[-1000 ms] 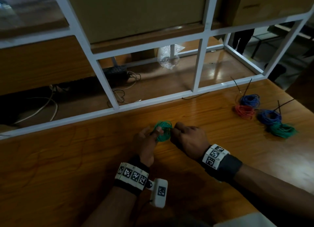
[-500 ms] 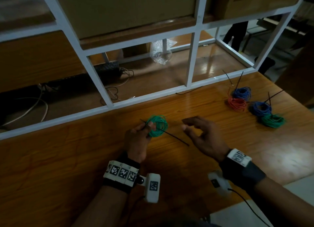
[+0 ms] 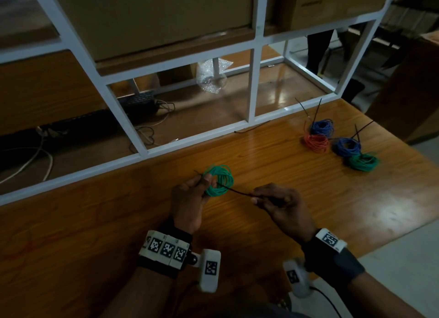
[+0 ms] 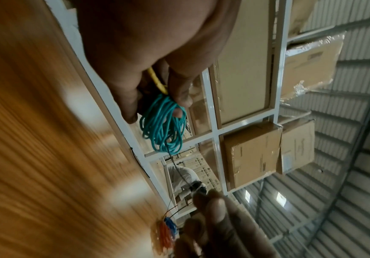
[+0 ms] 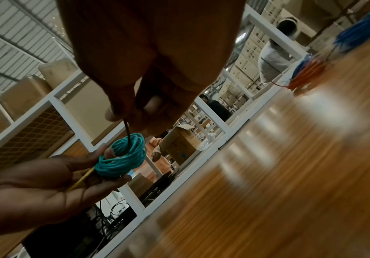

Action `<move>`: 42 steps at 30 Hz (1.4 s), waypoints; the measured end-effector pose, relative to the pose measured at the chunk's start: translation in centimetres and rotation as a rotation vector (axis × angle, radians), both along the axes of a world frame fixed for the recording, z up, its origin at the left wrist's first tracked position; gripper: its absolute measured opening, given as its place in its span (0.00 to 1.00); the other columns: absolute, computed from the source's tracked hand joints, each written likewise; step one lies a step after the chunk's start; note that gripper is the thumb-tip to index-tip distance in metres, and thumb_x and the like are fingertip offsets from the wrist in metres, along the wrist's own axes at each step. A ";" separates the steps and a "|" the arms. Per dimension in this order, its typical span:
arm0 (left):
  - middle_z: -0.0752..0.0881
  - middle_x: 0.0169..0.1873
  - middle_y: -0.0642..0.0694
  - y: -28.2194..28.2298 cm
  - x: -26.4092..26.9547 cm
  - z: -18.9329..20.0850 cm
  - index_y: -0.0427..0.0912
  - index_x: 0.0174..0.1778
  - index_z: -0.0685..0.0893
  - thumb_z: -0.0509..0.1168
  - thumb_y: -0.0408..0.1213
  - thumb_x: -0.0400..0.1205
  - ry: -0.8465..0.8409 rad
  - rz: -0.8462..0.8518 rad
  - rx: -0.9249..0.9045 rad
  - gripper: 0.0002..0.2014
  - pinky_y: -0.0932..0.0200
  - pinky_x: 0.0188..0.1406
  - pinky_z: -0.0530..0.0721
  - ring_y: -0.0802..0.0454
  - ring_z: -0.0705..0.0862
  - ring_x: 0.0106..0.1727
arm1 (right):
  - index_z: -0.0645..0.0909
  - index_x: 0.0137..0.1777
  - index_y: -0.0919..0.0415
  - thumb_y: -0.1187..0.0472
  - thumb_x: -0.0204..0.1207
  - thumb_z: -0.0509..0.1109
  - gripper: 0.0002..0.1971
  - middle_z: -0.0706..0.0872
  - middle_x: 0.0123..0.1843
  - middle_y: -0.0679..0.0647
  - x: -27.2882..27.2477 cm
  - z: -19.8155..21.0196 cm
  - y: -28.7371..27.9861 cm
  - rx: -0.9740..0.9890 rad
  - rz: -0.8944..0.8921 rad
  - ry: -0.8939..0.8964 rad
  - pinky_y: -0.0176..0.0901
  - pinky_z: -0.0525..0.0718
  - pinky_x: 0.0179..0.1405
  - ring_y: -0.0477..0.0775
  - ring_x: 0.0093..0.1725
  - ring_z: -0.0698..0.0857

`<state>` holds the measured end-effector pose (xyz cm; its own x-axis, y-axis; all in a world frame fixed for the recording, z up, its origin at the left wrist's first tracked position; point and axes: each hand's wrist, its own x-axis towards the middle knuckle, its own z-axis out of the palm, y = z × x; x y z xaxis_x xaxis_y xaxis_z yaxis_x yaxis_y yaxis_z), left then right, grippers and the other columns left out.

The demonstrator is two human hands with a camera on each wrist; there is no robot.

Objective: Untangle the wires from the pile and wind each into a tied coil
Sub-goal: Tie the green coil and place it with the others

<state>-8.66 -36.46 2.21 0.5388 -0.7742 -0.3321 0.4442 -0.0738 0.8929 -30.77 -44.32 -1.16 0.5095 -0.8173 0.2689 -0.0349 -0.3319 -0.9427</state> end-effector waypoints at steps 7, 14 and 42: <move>0.93 0.45 0.49 -0.1 -1.8 -0.3 0.46 0.51 0.91 0.73 0.38 0.81 -0.465 -0.104 0.083 0.05 0.55 0.47 0.90 0.55 0.92 0.47 | 0.84 0.72 0.50 0.59 0.78 0.79 0.22 0.94 0.52 0.45 1.1 2.6 0.5 -0.064 -0.093 0.031 0.48 0.93 0.52 0.44 0.54 0.93; 0.92 0.45 0.56 0.1 -2.5 0.7 0.52 0.54 0.91 0.72 0.43 0.82 -0.818 -0.180 0.102 0.07 0.63 0.38 0.87 0.64 0.89 0.44 | 0.87 0.59 0.60 0.61 0.78 0.80 0.11 0.94 0.50 0.48 4.0 5.0 0.3 -0.236 -0.192 0.102 0.35 0.91 0.40 0.37 0.49 0.92; 0.91 0.43 0.53 0.8 -2.9 2.2 0.49 0.61 0.89 0.69 0.44 0.83 -1.152 -0.187 0.104 0.12 0.74 0.25 0.74 0.63 0.86 0.37 | 0.92 0.57 0.59 0.64 0.81 0.75 0.08 0.94 0.50 0.52 4.3 6.0 1.1 -0.502 -0.107 0.266 0.46 0.90 0.38 0.46 0.42 0.90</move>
<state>-11.55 -35.64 4.37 0.4430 -0.8711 0.2120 -0.6491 -0.1486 0.7460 -26.42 -43.25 4.87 0.5341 -0.6734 0.5111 -0.3070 -0.7178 -0.6249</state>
